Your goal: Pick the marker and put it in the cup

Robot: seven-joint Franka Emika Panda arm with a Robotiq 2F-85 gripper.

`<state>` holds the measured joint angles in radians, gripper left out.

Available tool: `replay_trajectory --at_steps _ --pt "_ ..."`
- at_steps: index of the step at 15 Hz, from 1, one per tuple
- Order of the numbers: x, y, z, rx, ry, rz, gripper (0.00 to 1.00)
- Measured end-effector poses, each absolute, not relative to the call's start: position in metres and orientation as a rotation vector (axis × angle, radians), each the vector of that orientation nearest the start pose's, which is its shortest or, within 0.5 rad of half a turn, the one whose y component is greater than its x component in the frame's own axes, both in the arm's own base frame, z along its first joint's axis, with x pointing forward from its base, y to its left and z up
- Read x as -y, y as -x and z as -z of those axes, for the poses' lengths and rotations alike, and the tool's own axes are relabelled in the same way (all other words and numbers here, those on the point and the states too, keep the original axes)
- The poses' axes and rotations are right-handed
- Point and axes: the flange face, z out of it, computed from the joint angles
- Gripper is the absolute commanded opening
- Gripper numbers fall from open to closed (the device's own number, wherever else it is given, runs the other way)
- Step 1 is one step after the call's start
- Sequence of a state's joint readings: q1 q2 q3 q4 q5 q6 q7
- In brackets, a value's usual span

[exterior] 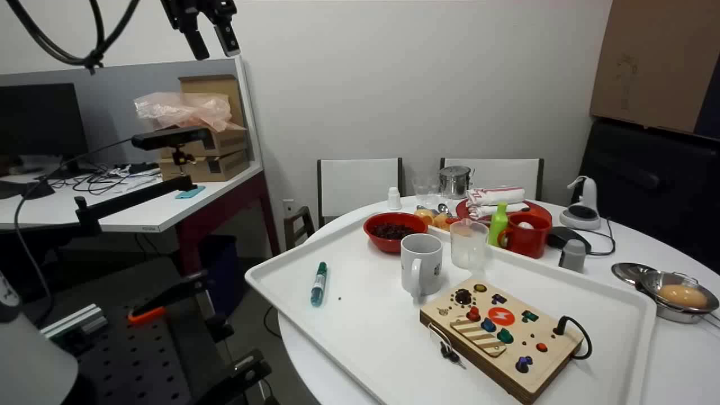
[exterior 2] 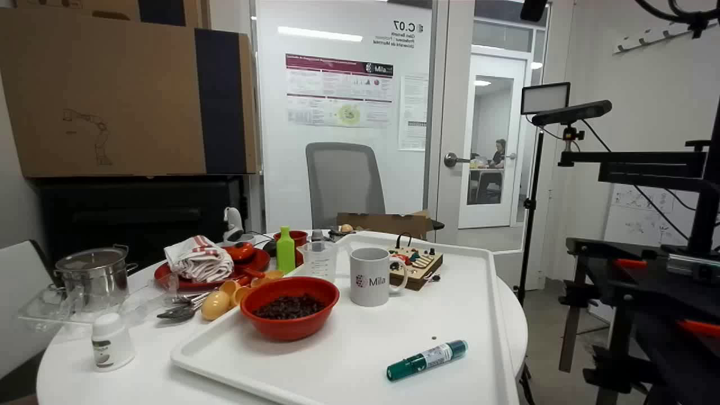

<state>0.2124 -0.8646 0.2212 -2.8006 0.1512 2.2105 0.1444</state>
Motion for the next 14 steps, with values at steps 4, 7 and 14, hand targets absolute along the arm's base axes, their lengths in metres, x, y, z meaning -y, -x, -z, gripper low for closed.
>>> replay_trajectory --at_steps 4,7,14 --pt "-0.138 -0.288 -0.451 0.300 3.074 0.389 1.00" --pt "-0.152 -0.293 -0.436 0.223 3.086 0.350 1.00" --pt "-0.159 -0.297 -0.430 0.157 3.098 0.317 1.00"
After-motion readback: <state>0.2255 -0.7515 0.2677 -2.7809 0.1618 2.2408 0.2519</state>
